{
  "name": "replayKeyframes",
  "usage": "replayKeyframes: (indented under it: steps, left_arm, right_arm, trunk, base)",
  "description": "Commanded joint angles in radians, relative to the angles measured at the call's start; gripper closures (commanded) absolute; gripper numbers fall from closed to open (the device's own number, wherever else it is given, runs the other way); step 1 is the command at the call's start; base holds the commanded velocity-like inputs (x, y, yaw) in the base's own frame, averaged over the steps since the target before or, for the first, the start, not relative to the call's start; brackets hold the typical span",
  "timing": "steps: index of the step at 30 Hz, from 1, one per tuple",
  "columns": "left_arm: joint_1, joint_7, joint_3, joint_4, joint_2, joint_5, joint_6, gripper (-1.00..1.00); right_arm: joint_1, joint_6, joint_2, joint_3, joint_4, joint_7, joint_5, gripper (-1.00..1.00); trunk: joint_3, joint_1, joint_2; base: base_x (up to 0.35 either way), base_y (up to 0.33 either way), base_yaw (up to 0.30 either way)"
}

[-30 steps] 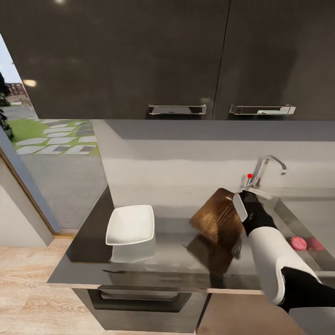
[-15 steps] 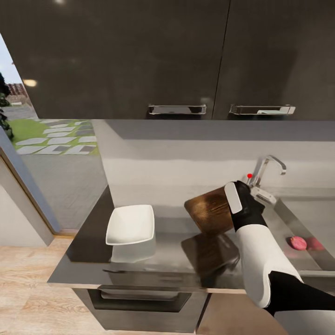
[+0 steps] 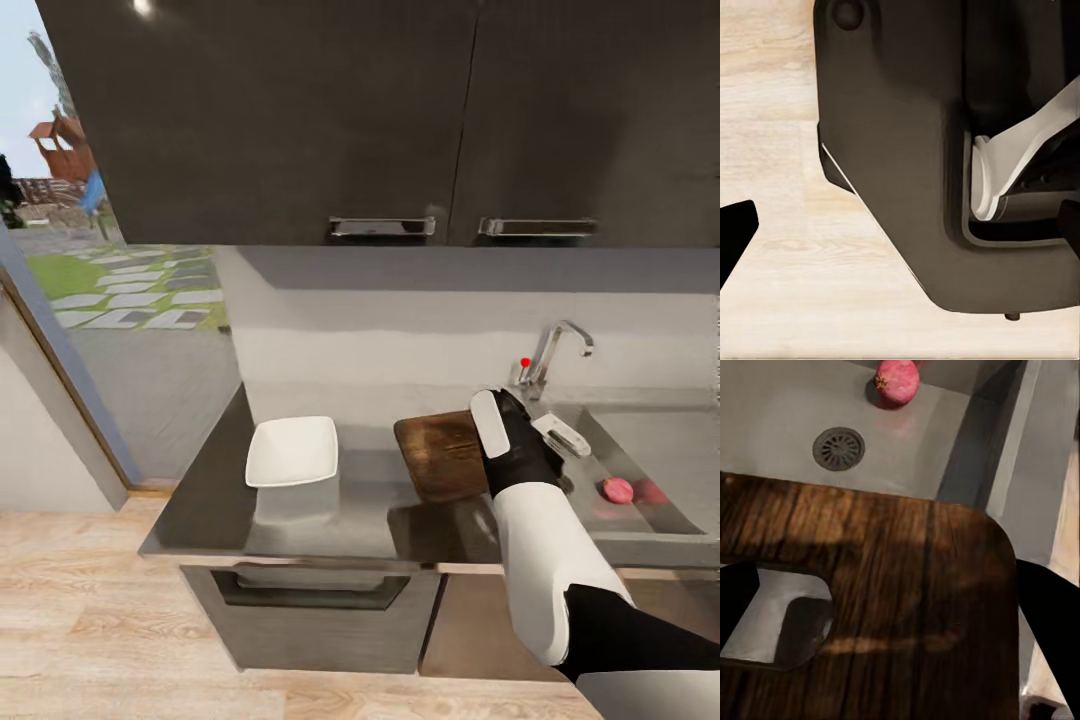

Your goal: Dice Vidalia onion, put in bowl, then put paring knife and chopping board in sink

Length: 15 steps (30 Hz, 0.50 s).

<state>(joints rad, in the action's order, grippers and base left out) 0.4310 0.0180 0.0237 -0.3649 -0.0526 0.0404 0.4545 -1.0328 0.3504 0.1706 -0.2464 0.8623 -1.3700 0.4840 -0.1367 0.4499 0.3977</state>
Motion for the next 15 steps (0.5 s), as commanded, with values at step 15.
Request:
replayKeyframes:
  steps: [15]
  left_arm:
    - [0.000,0.002,0.001,-0.004,-0.004,0.004,0.001,-1.00]
  right_arm:
    - [-0.001,0.000,0.002,0.001,-0.010,-0.009,0.086,1.00]
  trunk:
    - [-0.002,0.000,0.002]
  base:
    - [-0.010,0.072,0.000]
